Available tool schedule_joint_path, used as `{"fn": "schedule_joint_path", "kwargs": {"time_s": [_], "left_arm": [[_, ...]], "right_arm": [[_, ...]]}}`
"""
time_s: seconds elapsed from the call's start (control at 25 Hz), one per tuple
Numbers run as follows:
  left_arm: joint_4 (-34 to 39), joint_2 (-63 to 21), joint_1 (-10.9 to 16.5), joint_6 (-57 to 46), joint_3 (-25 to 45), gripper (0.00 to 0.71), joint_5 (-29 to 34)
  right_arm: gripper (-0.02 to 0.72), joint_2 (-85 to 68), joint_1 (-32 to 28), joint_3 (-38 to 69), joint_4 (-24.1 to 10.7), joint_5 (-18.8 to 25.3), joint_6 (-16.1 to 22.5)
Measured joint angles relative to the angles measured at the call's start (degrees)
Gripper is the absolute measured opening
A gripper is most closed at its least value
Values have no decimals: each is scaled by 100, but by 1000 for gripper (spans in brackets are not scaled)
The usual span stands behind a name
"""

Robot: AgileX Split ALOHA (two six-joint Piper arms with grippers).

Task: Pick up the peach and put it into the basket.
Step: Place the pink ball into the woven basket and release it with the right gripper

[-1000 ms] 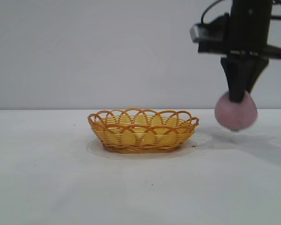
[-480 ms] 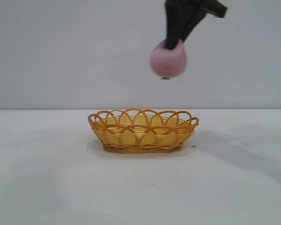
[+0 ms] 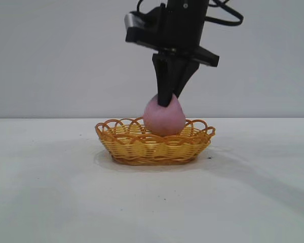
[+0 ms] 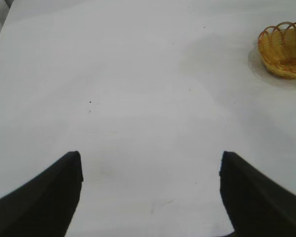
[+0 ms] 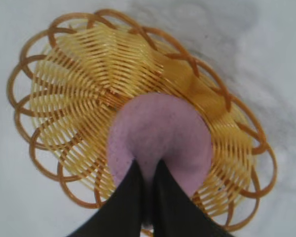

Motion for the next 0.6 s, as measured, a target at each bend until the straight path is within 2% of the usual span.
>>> {"fn": "schedule_joint_path", "kwargs": {"time_s": [0.08,0.12,0.16,0.52,0.56,0.6], "left_arm": [[0,0,0,0,0,540,0],[0,0,0,0,0,540,0],[0,0,0,0,0,540,0],[0,0,0,0,0,540,0],[0,0,0,0,0,540,0],[0,0,0,0,0,540,0]], "right_arm": [[0,47,0,0,54,-10,-66],[59,62,0,0,75,-10,-95],[59,62,0,0,88,-10,-95],[371,62,0,-47,173,-11,-108],[394,62,0,-47,181,-22,-108],[377,62,0,-47,181,-22,-108]]}}
